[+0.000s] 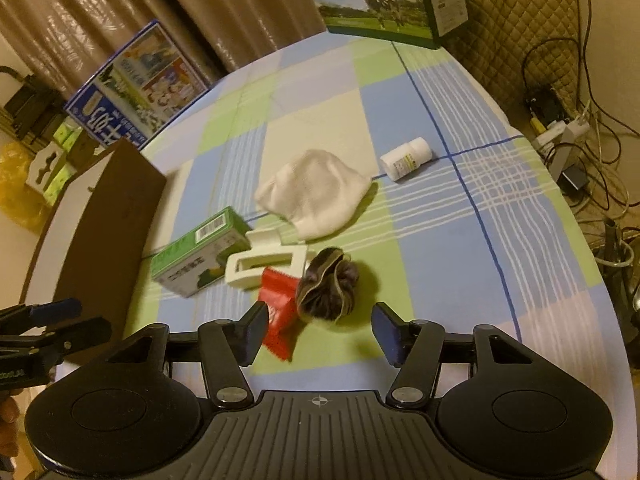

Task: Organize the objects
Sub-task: 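Grasp the green box with the left tool while the right tool grasps the dark pouch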

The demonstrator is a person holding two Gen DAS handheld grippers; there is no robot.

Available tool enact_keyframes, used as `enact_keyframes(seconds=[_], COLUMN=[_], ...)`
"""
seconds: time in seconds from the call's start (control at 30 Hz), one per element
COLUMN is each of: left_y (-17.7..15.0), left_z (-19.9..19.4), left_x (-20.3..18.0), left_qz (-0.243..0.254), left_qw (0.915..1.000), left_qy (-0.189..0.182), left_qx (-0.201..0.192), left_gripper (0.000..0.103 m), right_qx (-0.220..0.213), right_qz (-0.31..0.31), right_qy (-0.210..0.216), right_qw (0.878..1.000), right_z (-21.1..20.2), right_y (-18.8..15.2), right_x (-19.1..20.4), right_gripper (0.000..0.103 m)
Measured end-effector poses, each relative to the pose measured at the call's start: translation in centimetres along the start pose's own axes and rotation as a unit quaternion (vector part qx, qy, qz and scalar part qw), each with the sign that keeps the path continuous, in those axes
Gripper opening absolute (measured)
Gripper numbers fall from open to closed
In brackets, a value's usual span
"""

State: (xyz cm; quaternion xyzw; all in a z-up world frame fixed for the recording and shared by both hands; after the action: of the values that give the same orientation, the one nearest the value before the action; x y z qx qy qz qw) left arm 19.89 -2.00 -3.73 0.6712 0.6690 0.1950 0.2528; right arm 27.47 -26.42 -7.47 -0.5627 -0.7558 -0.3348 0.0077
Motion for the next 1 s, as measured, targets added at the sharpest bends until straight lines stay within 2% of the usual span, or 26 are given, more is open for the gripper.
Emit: enact_keyframes(seconds=[0.23,0.6,0.63,0.67,0.83,1.0], left_y=[1.2,3.0,3.1,3.3,3.9,4.5], left_z=[1.5,4.7,5.0,5.3,7.2,9.2], left_x=[0.3,0.5,0.5,0.4,0.3,0.0], left_qz=[0.016,0.064,0.070,0.075,0.102,0.135], left_qw=[0.9999,0.9979,0.9975,0.9971,0.9942,0.9900], left_qy=[0.001,0.000,0.000,0.000,-0.010,-0.011], left_qx=[0.000,0.014,0.015,0.018,0.032,0.041], left_gripper=[0.080,0.080,0.080,0.080,0.080,0.080], right_qx=[-0.004,0.012,0.013,0.014,0.005,-0.016], right_qz=[0.018,0.033,0.035,0.036,0.021,0.028], right_qy=[-0.014,-0.027,-0.024,-0.020,-0.026,-0.045], right_qw=[1.000,0.999,0.999,0.999,0.999,0.998], right_z=[2.3,5.3,5.5,5.6,5.2,4.0], right_y=[1.1,1.4,1.4,1.3,1.2,1.2], right_x=[-0.8,-1.1,-1.2,-1.2,-1.3,-2.3], right_gripper=[0.051,0.042,0.039,0.030,0.016,0.014])
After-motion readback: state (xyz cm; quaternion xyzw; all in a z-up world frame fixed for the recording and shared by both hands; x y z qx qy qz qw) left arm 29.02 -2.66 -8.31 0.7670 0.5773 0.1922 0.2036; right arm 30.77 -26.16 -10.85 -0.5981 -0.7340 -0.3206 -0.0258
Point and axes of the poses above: each gripper's, at about its wrist camera, not at the fingertips, and z roughly the way its jaws point, x to its left, y to its top, the point moved 1 cm from there along z, roughly the way its jaws point, and after that the axes turned 2 degrees about -x, right-handed, at the moved point
